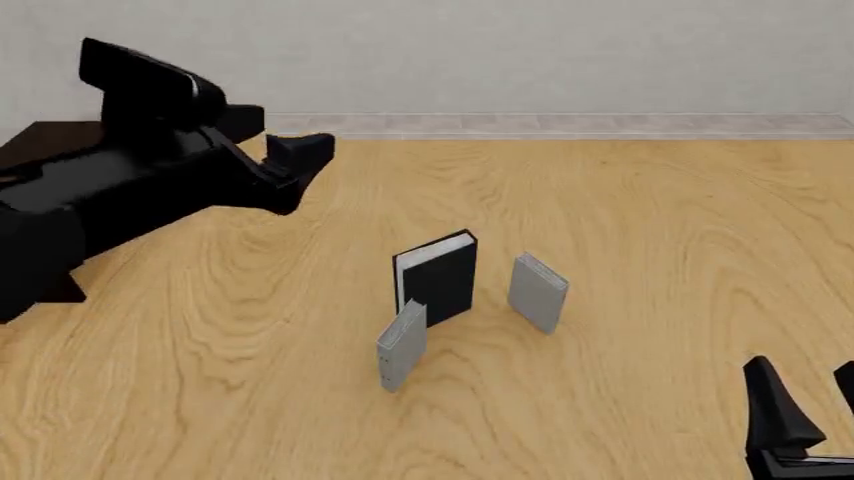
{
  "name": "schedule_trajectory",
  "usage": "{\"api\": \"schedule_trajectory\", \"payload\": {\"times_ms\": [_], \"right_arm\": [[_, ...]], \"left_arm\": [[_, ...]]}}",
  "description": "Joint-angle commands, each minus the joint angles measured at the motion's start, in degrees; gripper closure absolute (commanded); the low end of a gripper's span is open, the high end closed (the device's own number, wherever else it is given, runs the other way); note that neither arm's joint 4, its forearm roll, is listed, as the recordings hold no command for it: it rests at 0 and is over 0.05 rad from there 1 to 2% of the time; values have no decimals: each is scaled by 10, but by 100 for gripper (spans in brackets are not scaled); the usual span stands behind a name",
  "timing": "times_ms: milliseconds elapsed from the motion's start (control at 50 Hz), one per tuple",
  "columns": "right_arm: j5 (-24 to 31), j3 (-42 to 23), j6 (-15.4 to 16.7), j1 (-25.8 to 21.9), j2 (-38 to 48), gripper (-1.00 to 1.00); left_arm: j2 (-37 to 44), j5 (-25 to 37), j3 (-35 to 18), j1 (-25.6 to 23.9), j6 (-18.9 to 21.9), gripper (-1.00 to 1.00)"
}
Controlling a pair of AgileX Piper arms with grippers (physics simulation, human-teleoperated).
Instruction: Pick up the book in the middle and place it on the cabinet shelf.
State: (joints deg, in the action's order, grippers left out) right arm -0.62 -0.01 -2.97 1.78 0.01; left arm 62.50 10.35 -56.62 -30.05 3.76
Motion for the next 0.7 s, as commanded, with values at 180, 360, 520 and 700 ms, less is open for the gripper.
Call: {"api": "schedule_trajectory", "payload": {"times_ms": [180,360,520,700], "right_arm": [[3,0,-9,8,0,-100],[2,0,-11,10,0,-100],[3,0,-5,17,0,-100],[-5,0,-2,19,10,-100]], "left_arm": [[158,148,-150,-63,-5,-100],[242,239,-222,-82,3,-100],[279,276,-254,-109,-9,-100],[345,321,-326,-107,9,-100]]}}
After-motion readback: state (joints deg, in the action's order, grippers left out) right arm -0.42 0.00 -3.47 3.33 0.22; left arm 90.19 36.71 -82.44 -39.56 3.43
